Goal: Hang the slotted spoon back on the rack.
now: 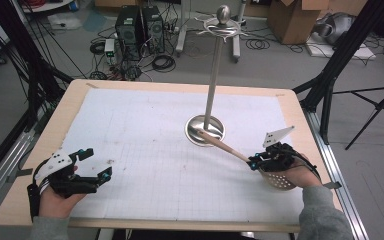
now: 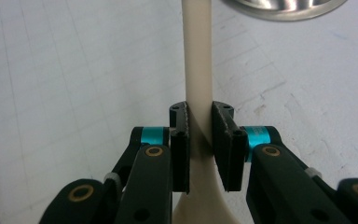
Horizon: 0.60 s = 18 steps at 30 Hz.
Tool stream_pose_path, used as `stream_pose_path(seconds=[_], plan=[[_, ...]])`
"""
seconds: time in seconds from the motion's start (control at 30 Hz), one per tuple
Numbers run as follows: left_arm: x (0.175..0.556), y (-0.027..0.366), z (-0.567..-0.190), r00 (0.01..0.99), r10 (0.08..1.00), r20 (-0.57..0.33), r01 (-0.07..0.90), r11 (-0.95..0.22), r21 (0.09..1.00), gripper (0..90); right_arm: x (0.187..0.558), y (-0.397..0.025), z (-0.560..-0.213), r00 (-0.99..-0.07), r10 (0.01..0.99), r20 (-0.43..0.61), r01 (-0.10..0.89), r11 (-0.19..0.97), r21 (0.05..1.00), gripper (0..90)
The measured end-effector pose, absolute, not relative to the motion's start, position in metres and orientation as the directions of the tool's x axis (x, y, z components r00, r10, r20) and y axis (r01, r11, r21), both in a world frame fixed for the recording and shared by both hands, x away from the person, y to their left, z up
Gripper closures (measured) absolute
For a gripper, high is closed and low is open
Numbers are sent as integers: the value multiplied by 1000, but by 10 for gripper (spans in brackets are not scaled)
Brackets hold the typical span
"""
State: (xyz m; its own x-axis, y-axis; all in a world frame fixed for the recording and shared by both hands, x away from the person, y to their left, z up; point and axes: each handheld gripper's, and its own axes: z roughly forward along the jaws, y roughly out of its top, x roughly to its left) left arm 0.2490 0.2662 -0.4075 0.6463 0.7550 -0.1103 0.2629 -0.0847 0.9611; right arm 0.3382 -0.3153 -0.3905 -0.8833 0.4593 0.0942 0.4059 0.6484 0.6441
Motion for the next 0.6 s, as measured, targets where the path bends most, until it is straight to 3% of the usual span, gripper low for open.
stream_pose_path(seconds=[0.6], plan=[[256,258,-408,662,741,-113,267,-93,959,28,326,-337,-373,-851,510,122,399,479,782,781]])
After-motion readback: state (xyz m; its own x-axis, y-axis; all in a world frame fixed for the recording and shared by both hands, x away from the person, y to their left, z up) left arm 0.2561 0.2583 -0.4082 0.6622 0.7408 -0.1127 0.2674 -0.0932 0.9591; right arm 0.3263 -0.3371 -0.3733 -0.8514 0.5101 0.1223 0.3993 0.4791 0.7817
